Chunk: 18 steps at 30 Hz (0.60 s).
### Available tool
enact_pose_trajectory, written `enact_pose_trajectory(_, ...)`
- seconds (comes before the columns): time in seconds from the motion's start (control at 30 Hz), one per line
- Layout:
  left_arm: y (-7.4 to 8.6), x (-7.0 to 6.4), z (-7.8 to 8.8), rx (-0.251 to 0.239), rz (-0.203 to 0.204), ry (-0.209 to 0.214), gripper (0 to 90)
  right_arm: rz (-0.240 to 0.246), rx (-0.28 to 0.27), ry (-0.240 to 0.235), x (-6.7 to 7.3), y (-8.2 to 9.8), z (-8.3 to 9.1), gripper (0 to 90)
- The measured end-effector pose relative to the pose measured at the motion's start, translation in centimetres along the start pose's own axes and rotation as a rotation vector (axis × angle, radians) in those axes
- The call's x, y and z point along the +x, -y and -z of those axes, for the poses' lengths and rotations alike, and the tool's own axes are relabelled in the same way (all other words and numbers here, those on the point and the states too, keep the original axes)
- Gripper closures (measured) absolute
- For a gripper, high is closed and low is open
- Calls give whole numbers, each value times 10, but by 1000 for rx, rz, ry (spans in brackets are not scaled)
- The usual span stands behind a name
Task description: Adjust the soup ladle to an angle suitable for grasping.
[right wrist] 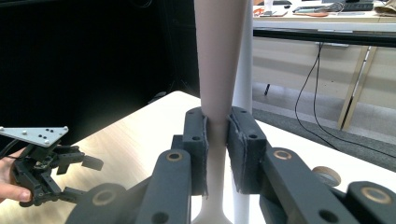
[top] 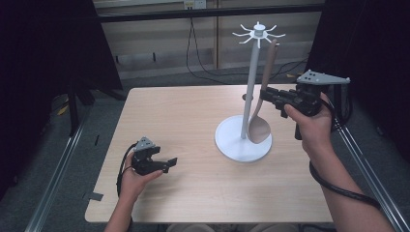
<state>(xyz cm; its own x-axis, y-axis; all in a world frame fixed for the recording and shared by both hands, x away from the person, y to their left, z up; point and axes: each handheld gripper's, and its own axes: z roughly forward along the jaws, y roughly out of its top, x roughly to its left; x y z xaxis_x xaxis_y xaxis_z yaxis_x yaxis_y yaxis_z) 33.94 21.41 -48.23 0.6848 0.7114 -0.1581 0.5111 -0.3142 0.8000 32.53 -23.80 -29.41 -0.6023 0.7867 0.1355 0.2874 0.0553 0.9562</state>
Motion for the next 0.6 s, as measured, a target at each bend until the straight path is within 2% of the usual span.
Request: enact_pose_trajectory(0.6,0,1,1,-2,-1,-7,104,19,-23,14,0,3,-6,774)
